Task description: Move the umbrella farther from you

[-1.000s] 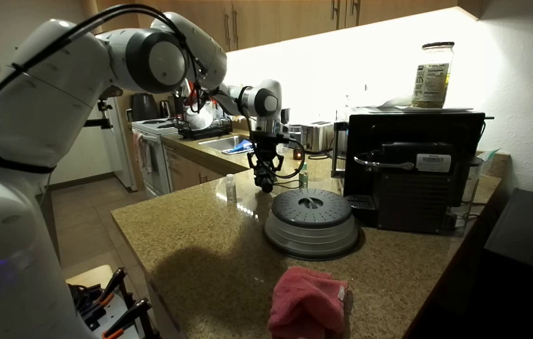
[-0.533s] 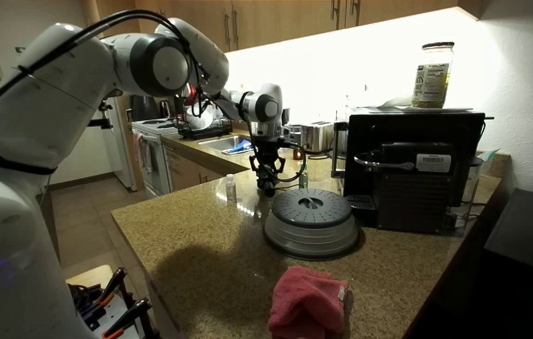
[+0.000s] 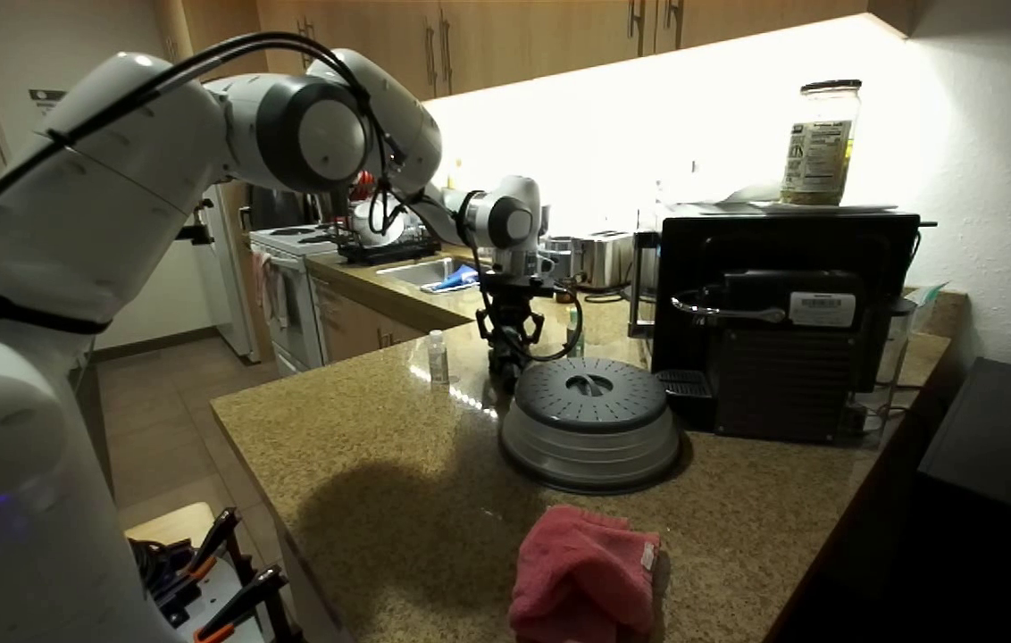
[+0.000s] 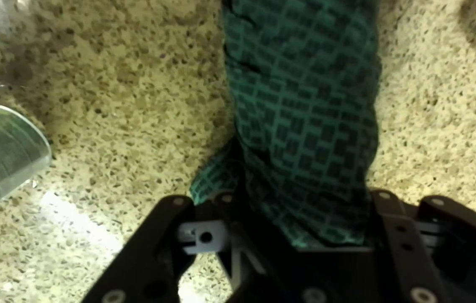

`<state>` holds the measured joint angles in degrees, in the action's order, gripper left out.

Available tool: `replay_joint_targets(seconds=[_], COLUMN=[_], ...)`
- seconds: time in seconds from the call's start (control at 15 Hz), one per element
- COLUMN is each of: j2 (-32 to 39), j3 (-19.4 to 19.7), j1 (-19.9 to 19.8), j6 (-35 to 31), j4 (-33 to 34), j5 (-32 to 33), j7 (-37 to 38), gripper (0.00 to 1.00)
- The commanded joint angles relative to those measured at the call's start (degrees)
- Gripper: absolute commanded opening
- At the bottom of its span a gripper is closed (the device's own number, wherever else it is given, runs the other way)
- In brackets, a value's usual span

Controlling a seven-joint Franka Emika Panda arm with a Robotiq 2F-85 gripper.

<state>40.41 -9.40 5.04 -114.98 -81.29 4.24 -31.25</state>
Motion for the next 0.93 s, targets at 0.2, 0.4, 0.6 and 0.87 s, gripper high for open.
replay_joint_targets(seconds=[0.2, 0.4, 0.6, 0.87], j2=[-1.0, -1.4, -3.1, -7.0], j3=[-0.5, -0.6, -0.4, 0.0], j1=[-1.4, -1.4, -1.1, -0.3], j6=[-3.0, -2.8, -1.5, 0.9], j4=[-2.6, -3.0, -3.4, -4.2], j5=[-0.3, -0.3, 0.1, 0.4], j7=[-0.9, -1.2, -0.2, 2.0], gripper=[0.2, 0.77, 0.95, 1.0])
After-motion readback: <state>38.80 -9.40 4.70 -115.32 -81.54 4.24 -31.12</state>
